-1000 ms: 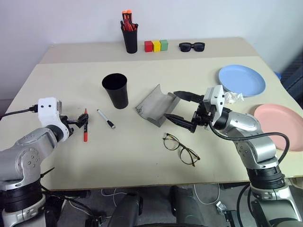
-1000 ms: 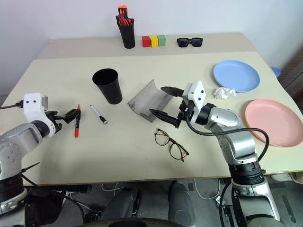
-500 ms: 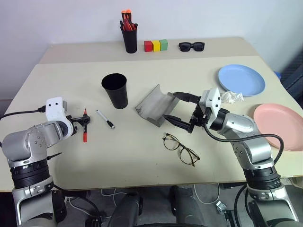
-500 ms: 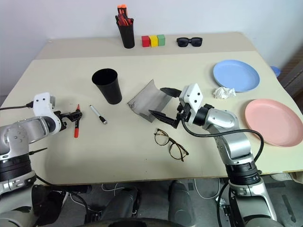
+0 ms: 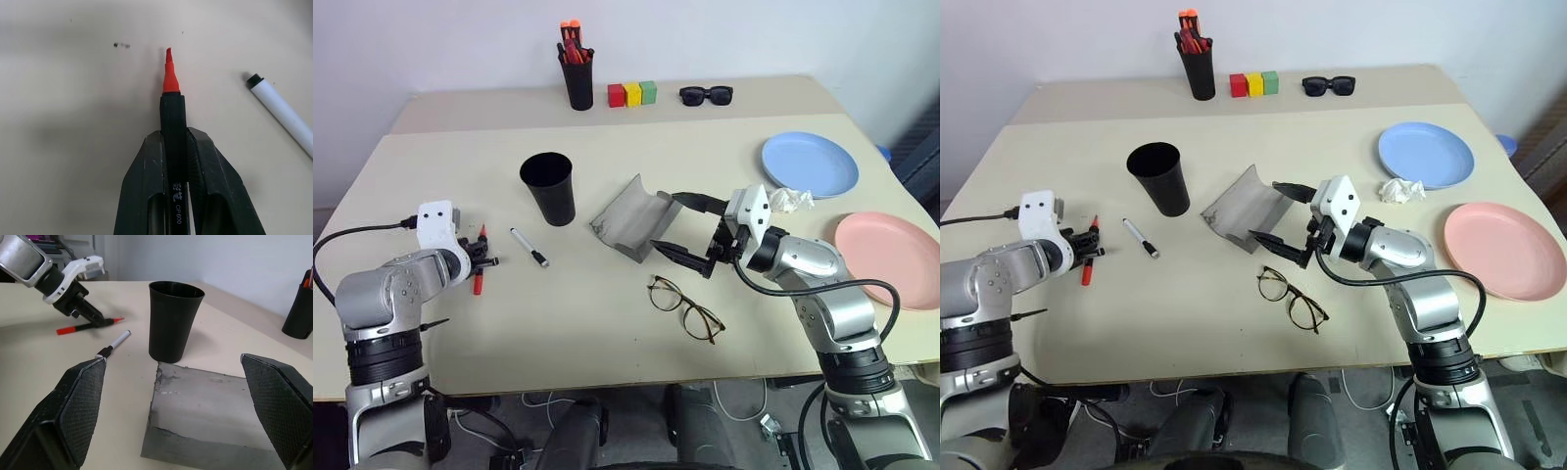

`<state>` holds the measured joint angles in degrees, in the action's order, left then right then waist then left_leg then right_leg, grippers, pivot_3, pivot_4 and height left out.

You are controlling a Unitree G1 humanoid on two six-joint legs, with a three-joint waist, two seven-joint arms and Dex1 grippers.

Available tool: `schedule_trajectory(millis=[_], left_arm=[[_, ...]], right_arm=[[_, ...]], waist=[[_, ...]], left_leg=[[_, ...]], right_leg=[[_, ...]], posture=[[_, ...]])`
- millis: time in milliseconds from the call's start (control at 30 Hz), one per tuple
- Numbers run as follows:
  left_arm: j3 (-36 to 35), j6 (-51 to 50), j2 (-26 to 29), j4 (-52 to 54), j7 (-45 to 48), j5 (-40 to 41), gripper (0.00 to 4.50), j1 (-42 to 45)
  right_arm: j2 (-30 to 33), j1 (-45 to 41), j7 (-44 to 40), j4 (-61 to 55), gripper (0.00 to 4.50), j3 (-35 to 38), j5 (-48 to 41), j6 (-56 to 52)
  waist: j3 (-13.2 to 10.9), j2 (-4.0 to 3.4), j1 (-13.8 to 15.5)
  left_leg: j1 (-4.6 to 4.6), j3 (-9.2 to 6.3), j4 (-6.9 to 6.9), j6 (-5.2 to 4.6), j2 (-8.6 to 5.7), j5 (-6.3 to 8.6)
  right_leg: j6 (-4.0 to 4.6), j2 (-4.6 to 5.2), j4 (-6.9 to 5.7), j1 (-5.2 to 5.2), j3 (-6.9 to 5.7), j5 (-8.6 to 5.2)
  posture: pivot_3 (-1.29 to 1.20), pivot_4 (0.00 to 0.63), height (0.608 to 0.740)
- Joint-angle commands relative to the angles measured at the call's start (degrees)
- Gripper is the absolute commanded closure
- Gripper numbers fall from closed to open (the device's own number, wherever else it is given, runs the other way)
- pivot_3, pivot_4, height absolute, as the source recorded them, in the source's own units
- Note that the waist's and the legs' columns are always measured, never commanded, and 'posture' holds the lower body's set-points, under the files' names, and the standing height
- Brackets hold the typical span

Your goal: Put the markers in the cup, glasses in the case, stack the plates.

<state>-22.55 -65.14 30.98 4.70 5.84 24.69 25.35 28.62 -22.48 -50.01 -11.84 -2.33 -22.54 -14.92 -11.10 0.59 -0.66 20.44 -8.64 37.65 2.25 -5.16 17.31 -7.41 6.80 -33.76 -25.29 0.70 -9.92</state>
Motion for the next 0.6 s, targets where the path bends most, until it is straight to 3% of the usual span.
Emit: schedule_trajectory(millis=[33,167,300,600], left_arm=[[-6.5,22.1,-1.2,3.9,2.5,-0.8,4.49,2.9],[-7.2,35.2,-3.9,4.4,4.8,0.5,4.49,6.1],[-2.0,45.6,-5.2,1.8,8.1,-2.5,4.49,10.4],[8.2,65.8,-9.2,-15.9,12.4,-10.1,4.49,21.3]], right_arm=[[1.5,-0.5,-2.9,-0.2,0.00,1.7,-2.8,-0.6],[3.1,-0.8,-8.4,1.5,0.00,3.7,-9.0,-4.5],[2.7,-2.7,-8.8,4.3,0.00,4.4,-8.9,-3.5],[0.9,-2.6,-6.9,3.6,0.00,4.1,-7.9,-2.3]], waist=[[0.0,0.03,0.1],[0.0,0.05,0.4],[0.0,0.07,0.3],[0.0,0.07,0.0]], left_leg=[[0.01,0.01,0.00,0.05,0.01,-0.03],[0.02,0.13,0.01,0.09,0.02,-0.05],[-0.01,0.32,0.04,0.00,0.00,-0.01],[0.00,0.47,0.11,0.01,0.00,-0.01]], right_leg=[[0.02,0.00,0.01,-0.01,0.00,0.01],[0.00,0.02,0.18,0.06,0.03,0.10],[-0.09,0.01,0.34,0.13,0.13,0.24],[-0.14,-0.01,0.42,0.12,0.23,0.32]], posture=[[0.00,0.150,0.740],[0.00,0.150,0.740],[0.00,0.150,0.740],[0.00,0.150,0.740]])
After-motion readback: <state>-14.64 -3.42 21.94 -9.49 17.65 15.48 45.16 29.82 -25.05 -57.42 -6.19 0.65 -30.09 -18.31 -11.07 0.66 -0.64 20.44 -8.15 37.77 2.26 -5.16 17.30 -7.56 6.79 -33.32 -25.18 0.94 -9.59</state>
